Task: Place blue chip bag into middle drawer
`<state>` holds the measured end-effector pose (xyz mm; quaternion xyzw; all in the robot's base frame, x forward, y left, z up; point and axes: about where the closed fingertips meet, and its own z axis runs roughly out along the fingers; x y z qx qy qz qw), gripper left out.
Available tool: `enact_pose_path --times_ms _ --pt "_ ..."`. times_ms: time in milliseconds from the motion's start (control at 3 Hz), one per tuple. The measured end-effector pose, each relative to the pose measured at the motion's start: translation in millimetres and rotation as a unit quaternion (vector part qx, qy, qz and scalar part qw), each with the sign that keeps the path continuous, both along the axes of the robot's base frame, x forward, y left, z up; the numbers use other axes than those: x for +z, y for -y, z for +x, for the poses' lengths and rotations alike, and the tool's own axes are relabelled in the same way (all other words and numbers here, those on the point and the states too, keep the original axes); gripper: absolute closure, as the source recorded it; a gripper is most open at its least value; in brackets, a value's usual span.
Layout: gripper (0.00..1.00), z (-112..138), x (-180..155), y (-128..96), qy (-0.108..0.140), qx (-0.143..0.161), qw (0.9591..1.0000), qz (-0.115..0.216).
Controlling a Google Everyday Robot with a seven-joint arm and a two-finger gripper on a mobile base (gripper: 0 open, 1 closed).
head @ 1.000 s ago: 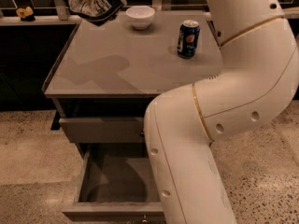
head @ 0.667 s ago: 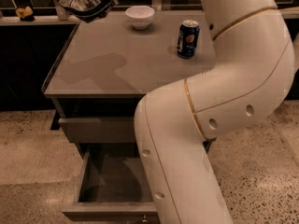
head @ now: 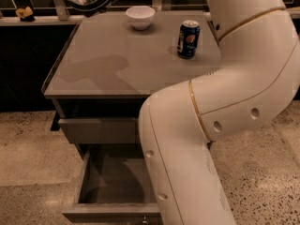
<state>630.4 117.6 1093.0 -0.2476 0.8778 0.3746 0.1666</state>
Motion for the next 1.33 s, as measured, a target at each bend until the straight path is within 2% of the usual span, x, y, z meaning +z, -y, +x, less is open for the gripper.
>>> enact_pose_path --times_ms 333,667,1000,1333 --pt "1.00 -16.4 21.4 28.9 0.003 -0.035 0.9993 0.009" --pt "1.00 -46.7 39.5 63.9 0.008 -0.070 0.9974 0.014" --pt "1.00 -85.5 48.8 102.1 0.008 -0.116 0.9931 0.013" --pt "1.00 -124.3 51.1 141.6 0.012 -0.168 0.9856 0.019"
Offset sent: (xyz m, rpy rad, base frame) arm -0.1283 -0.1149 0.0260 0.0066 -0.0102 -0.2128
